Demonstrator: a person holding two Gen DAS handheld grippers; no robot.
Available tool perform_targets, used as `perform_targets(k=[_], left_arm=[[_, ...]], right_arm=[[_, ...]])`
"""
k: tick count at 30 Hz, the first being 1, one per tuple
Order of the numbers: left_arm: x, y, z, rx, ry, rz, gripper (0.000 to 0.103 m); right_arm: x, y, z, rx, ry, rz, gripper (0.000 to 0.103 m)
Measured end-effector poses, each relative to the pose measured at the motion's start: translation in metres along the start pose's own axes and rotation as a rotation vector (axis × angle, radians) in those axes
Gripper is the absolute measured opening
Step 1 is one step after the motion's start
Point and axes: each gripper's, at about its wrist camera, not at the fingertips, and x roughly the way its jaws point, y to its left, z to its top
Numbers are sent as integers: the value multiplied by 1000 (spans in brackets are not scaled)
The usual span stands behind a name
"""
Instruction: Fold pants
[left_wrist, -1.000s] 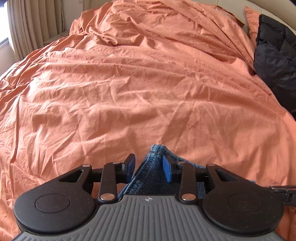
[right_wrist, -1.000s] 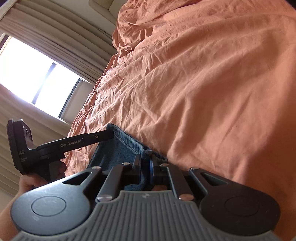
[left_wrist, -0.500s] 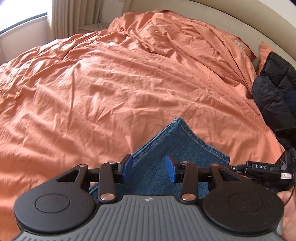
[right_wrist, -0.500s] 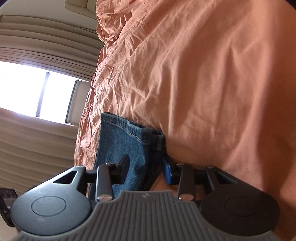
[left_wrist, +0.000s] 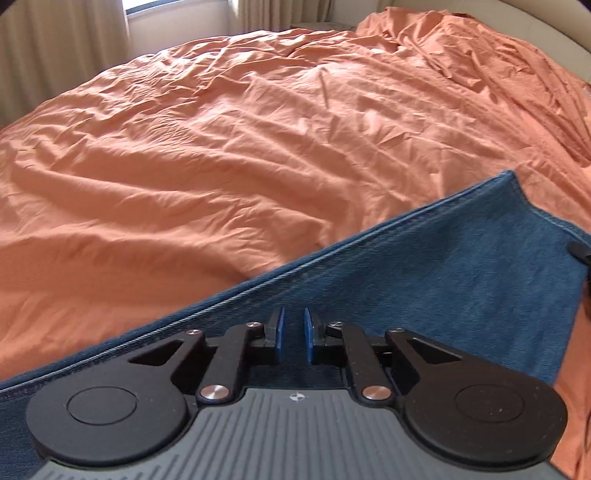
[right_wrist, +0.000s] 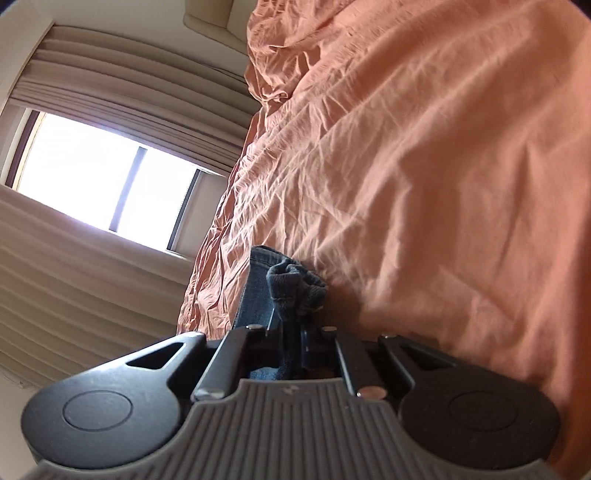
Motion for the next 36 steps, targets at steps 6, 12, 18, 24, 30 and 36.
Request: perform_targets(k=[6, 12, 18, 24, 30, 36], left_arm=[[34, 13, 8, -51, 43, 25, 4], [26, 1, 14, -41, 12, 82, 3], [-14, -27, -13, -5, 0, 68, 3], [-33, -59, -65, -15, 59, -3, 3], [-52, -89, -102, -50, 46, -12, 0], [-68, -94, -119, -111, 72, -95, 0]], right_arm=[[5, 5, -1, -57, -7, -19, 3], [2, 1, -3, -62, -5, -28, 3], [2, 10, -2, -100, -19, -31, 3], [-4, 13, -2, -121, -24, -29, 3], [-10, 18, -3, -146, -31, -16, 3], [-20, 40, -4, -205, -49, -4, 3]])
